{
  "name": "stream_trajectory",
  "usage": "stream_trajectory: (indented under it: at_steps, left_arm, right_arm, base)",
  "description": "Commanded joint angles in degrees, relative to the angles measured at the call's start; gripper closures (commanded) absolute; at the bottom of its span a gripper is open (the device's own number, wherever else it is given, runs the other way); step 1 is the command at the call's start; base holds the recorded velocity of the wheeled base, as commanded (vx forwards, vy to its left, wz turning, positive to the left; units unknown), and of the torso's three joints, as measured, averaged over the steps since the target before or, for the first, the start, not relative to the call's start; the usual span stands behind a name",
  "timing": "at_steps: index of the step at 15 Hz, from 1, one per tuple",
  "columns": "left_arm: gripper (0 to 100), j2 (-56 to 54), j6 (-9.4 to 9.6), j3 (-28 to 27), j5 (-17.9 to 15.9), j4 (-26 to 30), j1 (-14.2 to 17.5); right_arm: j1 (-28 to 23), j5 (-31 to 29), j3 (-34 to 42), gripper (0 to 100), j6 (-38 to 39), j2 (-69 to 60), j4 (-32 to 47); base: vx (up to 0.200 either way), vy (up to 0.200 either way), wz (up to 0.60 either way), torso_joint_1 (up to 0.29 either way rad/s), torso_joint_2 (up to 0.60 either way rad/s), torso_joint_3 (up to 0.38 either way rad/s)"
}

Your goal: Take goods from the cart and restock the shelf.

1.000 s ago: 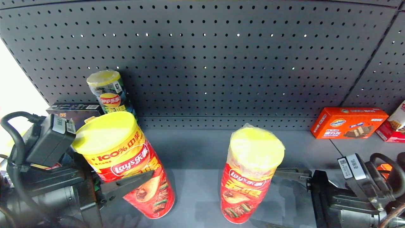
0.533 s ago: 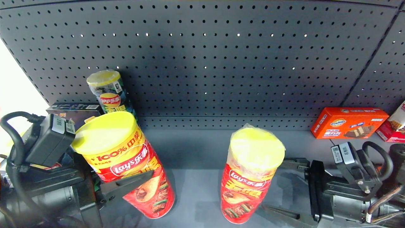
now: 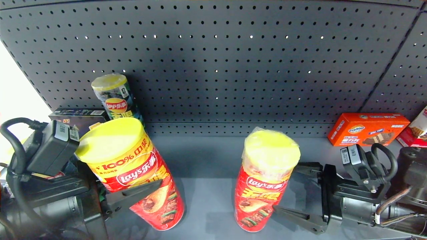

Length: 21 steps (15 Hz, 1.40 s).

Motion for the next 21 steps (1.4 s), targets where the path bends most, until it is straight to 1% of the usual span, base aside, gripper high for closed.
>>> stream_trajectory:
  at_steps: [1,4,6,8,9,10,11,12,15,17,18,19,20,21]
  left_arm:
    - [100,-0.02,-0.01,0.07,-0.01,-0.03,-0.04]
    - [100,-0.11,-0.01,0.59,-0.01,-0.03,0.05]
    - [100,-0.46,-0.01,1.91,-0.01,-0.12,0.05]
    - [100,-0.55,-0.1,2.09,-0.01,-0.21,0.05]
    - [100,-0.55,-0.1,1.82,-0.01,-0.38,0.05]
    - [100,-0.55,-0.01,1.47,-0.01,-0.38,0.05]
    - [100,-0.46,-0.01,1.3,-0.01,-0.38,0.05]
    - [100,-0.46,-0.01,1.03,-0.01,-0.38,0.05]
    - [100,-0.37,0.26,-0.2,-0.01,-0.38,-0.04]
    - [100,-0.37,0.26,-1.25,-0.01,-0.38,-0.04]
    - [100,-0.46,0.34,-1.6,-0.01,-0.47,-0.04]
    - [100,-0.46,0.34,-1.6,-0.01,-0.38,-0.13]
    - [100,-0.55,0.34,-1.52,-0.01,-0.38,-0.3]
    - [100,-0.55,0.34,-1.52,-0.01,-0.47,-0.39]
  right_arm:
    - [-0.56,0.03,0.06,0,-0.06,0.44,-0.08]
    - [-1.0,0.12,0.85,0,-0.14,-1.58,-0.35]
    - [-2.23,-0.32,1.82,0,-0.06,-8.78,0.09]
    - [-7.15,-0.93,1.55,0,0.03,-15.9,1.94]
    - [-10.31,-2.16,1.46,0,0.03,-20.21,4.49]
    - [-12.6,-4.45,1.55,0,0.21,-24.87,8.18]
    - [-13.56,-6.56,1.73,0,0.29,-28.38,11.08]
    - [-14.62,-11.66,2.69,0,0.82,-35.77,18.11]
    - [-14.71,-21.32,4.98,0,5.74,-52.73,33.84]
    - [-14.79,-26.16,5.42,0,7.06,-61.69,42.37]
    - [-14.97,-30.11,5.6,0,7.5,-68.11,48.7]
    - [-15.23,-32.66,5.68,0,7.5,-73.03,53.27]
    - [-15.59,-33.81,5.68,0,7.59,-76.37,56.52]
    - [-15.85,-34.86,5.77,0,8.12,-81.56,61.97]
  base:
    - [0.0,0.0,0.0,0.0,0.0,0.0]
    - [0.0,0.0,0.0,0.0,0.0,0.0]
    - [0.0,0.0,0.0,0.0,0.0,0.0]
    - [0.0,0.0,0.0,0.0,0.0,0.0]
    - [0.0,0.0,0.0,0.0,0.0,0.0]
    - [0.0,0.0,0.0,0.0,0.0,0.0]
    - [0.0,0.0,0.0,0.0,0.0,0.0]
    - [0.0,0.0,0.0,0.0,0.0,0.0]
    - [0.0,0.0,0.0,0.0,0.0,0.0]
    - [0.0,0.0,0.0,0.0,0.0,0.0]
    - [0.0,0.0,0.0,0.0,0.0,0.0]
    - [0.0,0.0,0.0,0.0,0.0,0.0]
    - [0.0,0.0,0.0,0.0,0.0,0.0]
    - [0.0,0.0,0.0,0.0,0.0,0.0]
